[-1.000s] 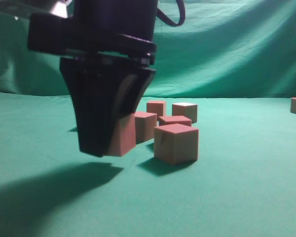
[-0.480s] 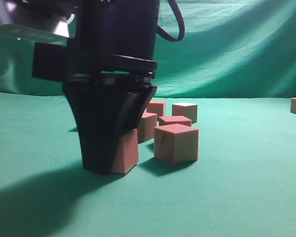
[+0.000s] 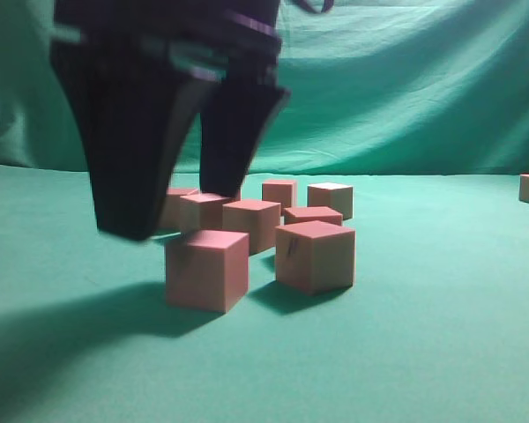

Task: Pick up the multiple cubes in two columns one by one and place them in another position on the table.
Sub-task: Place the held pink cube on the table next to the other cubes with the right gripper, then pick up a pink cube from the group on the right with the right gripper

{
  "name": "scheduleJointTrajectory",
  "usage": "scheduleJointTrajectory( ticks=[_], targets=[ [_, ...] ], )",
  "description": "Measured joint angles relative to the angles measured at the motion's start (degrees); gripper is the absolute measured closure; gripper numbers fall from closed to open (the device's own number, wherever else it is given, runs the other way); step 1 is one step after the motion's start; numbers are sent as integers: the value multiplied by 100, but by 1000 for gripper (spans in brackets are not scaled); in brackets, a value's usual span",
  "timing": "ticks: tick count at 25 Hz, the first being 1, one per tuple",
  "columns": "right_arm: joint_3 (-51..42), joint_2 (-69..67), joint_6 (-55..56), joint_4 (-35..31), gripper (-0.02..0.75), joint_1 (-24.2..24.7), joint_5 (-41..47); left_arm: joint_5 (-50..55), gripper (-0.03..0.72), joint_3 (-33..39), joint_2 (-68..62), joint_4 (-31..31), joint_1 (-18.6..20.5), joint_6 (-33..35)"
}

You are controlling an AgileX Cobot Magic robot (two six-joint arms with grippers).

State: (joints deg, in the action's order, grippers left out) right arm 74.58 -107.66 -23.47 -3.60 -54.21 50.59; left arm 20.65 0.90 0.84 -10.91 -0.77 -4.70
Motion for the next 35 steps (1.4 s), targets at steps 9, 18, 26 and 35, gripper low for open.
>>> scheduleJointTrajectory(
  ticks=[9,18,26,35],
  targets=[
    [0,1491,12,-137,184,0,246,0,688,0,0,0,0,0],
    [0,3323,948,62,169,0,1333,0,688,0,0,0,0,0],
    [-23,3723,3403,3186,169,34,2093,0,688,0,0,0,0,0],
    [-32,3723,4281,3959,169,1897,2083,0,688,0,0,0,0,0]
  ],
)
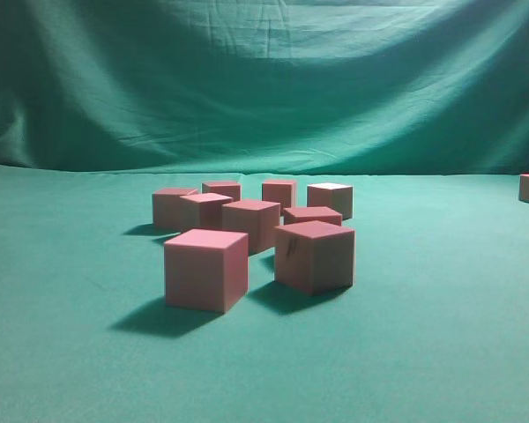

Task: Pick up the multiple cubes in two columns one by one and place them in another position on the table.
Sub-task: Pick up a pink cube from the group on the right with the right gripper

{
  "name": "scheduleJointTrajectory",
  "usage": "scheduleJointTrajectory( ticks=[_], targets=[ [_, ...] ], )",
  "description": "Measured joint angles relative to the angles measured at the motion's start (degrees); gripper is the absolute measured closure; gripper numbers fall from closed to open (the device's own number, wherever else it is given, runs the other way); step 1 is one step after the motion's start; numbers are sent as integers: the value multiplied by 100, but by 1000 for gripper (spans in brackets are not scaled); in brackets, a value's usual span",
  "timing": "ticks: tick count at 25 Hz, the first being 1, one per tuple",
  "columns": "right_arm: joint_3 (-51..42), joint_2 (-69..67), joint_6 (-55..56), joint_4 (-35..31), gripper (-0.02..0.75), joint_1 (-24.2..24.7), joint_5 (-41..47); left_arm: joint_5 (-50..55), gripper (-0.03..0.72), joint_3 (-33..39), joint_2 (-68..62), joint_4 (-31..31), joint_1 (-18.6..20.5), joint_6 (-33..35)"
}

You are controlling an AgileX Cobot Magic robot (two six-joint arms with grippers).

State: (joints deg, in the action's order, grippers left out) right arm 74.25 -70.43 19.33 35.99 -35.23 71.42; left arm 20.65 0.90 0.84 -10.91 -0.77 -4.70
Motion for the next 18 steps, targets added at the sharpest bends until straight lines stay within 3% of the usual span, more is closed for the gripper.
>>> scheduleJointTrajectory(
  ticks=[4,9,13,18],
  targets=[
    [0,-24,86,-225,169,1350,-21,0,688,0,0,0,0,0],
    [0,-491,-81,-1362,169,2658,-522,0,688,0,0,0,0,0],
    [0,-1220,-326,-2271,169,3074,-768,0,688,0,0,0,0,0],
    [13,-2195,-618,-2581,169,3146,-1355,0,688,0,0,0,0,0]
  ],
)
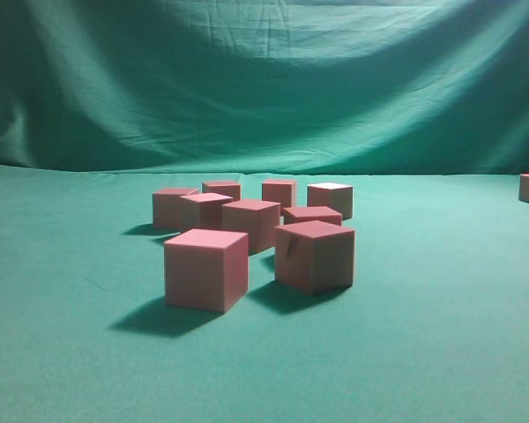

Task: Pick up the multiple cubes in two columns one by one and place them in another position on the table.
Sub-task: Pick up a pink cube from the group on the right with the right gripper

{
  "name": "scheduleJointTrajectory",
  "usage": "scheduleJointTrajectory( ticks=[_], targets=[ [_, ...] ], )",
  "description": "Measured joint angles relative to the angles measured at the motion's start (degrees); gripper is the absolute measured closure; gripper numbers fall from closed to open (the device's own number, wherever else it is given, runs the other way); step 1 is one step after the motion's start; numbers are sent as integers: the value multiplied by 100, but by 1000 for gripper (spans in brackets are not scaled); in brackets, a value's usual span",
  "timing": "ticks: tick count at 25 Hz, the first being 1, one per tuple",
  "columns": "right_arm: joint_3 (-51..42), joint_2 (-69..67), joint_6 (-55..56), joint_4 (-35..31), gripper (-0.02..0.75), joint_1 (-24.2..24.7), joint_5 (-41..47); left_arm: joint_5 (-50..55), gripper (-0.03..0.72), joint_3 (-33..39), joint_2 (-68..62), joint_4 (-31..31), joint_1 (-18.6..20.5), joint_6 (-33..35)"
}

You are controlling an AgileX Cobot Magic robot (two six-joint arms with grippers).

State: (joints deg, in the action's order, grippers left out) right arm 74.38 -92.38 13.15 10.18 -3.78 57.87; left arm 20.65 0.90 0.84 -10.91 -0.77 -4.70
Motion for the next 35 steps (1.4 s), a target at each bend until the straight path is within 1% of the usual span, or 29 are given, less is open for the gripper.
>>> scheduleJointTrajectory(
  ticks=[2,4,9,14,18,22,23,25,27,28,29,32,35],
  targets=[
    [152,-430,-155,11,169,0,-202,0,688,0,0,0,0,0],
    [491,-862,-300,25,169,35,-313,0,688,0,0,0,0,0],
    [1625,-1979,-432,3,169,259,-189,0,688,0,0,0,0,0],
    [2637,-2866,-650,-57,169,348,-46,0,688,0,0,0,0,0],
    [2996,-3386,-892,-340,169,348,-25,0,688,0,0,0,0,0],
    [3044,-3646,-940,-453,169,348,-48,0,688,0,0,0,0,0],
    [3044,-3679,-945,-461,221,348,-48,0,688,0,0,0,0,0],
    [3044,-3709,-945,-461,277,348,-48,0,688,0,0,0,0,0],
    [3044,-3709,-954,-461,370,348,-48,0,688,0,0,0,0,0],
    [3044,-3709,-954,-461,435,348,-48,0,688,0,0,0,0,0],
    [3044,-3709,-954,-461,482,348,-23,0,688,0,0,0,0,0],
    [3188,-3709,-954,-466,480,348,234,0,688,0,0,0,0,0],
    [3675,-3709,-954,-579,480,348,791,0,688,0,0,0,0,0]
  ],
)
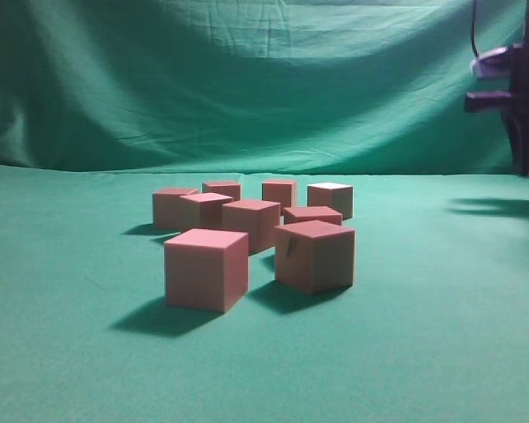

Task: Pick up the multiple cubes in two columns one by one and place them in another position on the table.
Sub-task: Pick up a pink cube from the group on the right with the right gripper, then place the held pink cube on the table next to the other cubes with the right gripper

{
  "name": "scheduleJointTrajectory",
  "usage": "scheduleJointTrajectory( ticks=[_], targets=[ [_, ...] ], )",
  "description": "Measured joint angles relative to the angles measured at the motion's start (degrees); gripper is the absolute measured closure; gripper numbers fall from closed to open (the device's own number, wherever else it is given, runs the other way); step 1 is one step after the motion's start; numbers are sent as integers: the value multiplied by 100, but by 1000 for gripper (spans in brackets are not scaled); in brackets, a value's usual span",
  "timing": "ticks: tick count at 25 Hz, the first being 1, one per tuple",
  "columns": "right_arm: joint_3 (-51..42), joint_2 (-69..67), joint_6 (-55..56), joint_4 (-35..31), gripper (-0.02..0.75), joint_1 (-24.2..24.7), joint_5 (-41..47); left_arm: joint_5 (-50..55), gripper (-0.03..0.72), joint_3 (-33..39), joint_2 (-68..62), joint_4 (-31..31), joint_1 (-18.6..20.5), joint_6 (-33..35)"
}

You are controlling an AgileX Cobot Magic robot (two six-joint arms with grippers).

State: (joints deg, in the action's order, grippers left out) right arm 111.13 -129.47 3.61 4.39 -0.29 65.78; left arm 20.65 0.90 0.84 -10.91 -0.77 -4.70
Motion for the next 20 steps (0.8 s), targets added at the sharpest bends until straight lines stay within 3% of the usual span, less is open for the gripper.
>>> scheduleJointTrajectory(
  ticks=[5,10,16,20],
  targets=[
    [872,307,-4,-595,480,-91,463,0,688,0,0,0,0,0],
    [975,1278,-64,-1019,480,-348,540,0,688,0,0,0,0,0],
    [321,2662,-145,-1106,480,-1037,578,0,688,0,0,0,0,0],
    [-704,3505,-159,-1144,480,-1600,615,0,688,0,0,0,0,0]
  ],
)
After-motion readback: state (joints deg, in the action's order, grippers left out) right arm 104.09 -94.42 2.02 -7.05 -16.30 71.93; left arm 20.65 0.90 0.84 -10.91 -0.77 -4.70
